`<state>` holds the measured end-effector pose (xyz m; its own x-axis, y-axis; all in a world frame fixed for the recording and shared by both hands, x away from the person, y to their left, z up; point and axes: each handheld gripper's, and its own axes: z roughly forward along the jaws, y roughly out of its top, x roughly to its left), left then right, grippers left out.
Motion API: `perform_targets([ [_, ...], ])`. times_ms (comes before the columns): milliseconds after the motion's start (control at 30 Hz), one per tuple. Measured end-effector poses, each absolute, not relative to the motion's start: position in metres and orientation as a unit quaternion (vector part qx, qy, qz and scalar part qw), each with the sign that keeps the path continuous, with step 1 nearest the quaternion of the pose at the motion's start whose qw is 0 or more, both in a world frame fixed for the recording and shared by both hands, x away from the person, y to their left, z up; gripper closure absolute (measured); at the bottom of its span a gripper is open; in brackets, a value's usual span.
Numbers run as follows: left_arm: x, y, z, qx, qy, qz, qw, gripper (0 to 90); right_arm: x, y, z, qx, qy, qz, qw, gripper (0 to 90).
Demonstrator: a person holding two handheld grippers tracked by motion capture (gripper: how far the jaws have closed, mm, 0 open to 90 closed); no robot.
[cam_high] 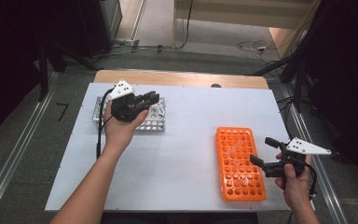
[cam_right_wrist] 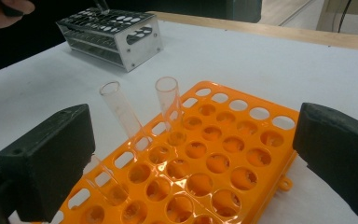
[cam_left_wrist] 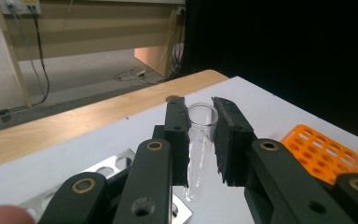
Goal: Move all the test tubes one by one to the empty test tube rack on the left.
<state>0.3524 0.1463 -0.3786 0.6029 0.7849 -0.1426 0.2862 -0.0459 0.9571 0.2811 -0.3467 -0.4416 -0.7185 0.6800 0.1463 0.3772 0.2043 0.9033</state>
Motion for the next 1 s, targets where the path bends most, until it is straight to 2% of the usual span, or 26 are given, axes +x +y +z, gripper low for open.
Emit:
perform_targets([
  [300, 0.382, 0.147, -0.374, 0.686, 0.398, 0.243, 0.559, 75.2, 0.281, -0.349, -0.444, 0.351, 0.760, 0.528, 0.141, 0.0],
  [667, 0.409, 0.150, -0.394, 0.681, 0.424, 0.252, 0.542, 75.2, 0.282, -0.350, -0.445, 0.351, 0.761, 0.527, 0.140, 0.0],
  [1000, 0.419, 0.141, -0.407, 0.690, 0.433, 0.254, 0.521, 75.2, 0.282, -0.349, -0.446, 0.351, 0.763, 0.525, 0.138, 0.0],
])
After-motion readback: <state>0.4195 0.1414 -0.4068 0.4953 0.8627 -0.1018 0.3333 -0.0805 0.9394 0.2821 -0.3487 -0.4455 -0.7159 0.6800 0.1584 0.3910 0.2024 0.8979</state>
